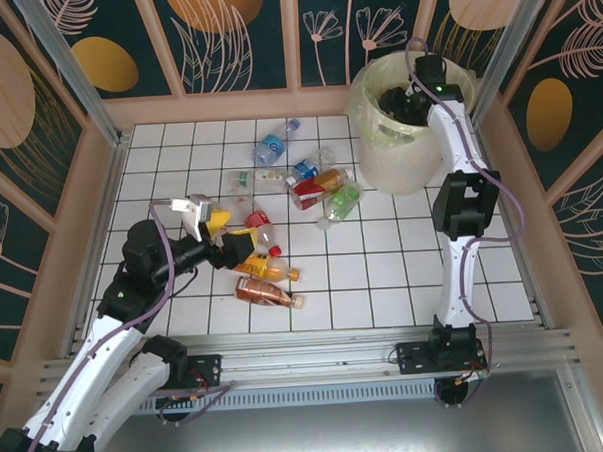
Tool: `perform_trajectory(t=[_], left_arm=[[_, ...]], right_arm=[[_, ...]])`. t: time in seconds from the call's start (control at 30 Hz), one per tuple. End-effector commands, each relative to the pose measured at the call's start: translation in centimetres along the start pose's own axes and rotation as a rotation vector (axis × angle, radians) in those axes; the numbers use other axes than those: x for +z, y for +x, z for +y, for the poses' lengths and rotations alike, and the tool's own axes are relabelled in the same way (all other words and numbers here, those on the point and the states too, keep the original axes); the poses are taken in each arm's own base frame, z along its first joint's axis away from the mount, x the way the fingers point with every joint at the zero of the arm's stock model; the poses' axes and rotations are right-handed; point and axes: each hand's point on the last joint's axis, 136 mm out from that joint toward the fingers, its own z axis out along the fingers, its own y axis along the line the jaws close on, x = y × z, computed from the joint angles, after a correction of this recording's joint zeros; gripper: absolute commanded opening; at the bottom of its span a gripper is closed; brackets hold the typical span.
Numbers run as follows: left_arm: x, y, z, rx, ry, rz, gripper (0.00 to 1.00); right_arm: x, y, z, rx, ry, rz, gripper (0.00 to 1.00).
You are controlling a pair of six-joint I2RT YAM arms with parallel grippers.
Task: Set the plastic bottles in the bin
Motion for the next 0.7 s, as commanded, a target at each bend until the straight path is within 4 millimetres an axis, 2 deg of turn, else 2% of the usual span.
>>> perform_trajectory(t=[0.0,0.13,0.37,0.67], left_arm=[[0.0,-0.2,-0.1,0.015,0.002,-0.008,0.99],[0.1,-0.2,-0.1,0.013,0.002,-0.005,0.99],[0.0,-0.3,-0.2,0.013,0.003,-0.007,0.99],[-0.1,-0.2,-0.3,0.015,0.007,-0.007,0.99]], right_arm=[[-0.3,0.0,0.6,-0.010,-0.026,0.017,0.64],[-0.7,-0.3,0.8,-0.011,-0.025,0.008,0.71],[-2.6,-1.7,1.7,-0.015,-0.041,-0.038,0.80],[-7.5,-4.1,3.8,-0.053,-0.071,-0.154,0.82]])
